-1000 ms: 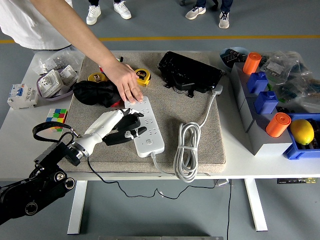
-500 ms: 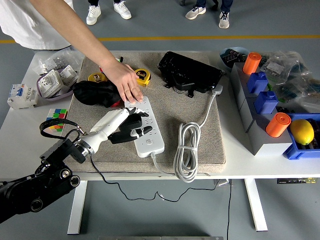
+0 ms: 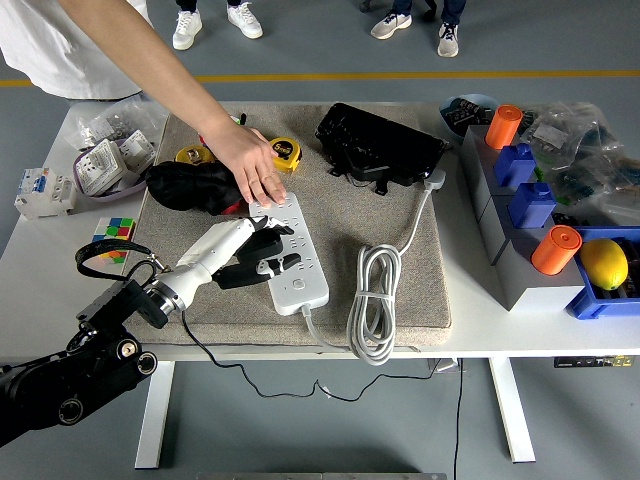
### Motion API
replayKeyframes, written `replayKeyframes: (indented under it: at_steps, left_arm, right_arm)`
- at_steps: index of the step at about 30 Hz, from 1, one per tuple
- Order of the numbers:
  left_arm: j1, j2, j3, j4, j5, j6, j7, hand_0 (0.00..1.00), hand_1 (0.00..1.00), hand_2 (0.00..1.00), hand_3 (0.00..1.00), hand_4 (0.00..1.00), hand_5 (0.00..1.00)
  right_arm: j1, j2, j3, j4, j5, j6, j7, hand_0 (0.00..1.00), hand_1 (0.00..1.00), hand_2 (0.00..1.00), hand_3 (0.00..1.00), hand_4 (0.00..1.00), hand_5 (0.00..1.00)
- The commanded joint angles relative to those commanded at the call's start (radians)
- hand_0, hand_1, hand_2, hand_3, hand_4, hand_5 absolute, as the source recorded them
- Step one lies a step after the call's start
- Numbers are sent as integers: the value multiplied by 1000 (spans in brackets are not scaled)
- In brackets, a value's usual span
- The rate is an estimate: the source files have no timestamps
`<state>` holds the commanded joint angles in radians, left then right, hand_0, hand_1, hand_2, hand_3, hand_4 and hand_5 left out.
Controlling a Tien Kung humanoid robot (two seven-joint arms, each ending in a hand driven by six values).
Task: Put the plug near the board,insert it into the board,press the button,pull the plug out
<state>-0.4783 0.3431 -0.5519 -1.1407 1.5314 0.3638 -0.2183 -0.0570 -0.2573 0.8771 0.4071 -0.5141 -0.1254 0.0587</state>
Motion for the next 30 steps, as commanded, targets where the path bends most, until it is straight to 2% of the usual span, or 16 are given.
replayKeyframes:
  at_steps: [10,15,22,30]
  left_arm:
    - [-4,-5,26,10,-8,-6,2,731,749,734,716,896,959]
    - [2,-1,15,-1,-12,2,-14,729,748,733,716,896,959]
    - [7,7,-24,-42,-41,27,-66,737,756,745,726,896,953]
    - [33,30,-67,-115,-50,26,-67,737,758,746,726,897,952]
  right_arm:
    - [-1,-3,-1,3,-2,-1,1,618,666,682,591,998,524]
    - [-6,-4,-1,2,-2,-2,3,616,665,682,591,998,523]
    - [-3,-4,3,4,-4,-1,3,619,666,682,591,998,522]
    - [-4,-3,3,2,-4,-1,3,620,665,682,591,998,522]
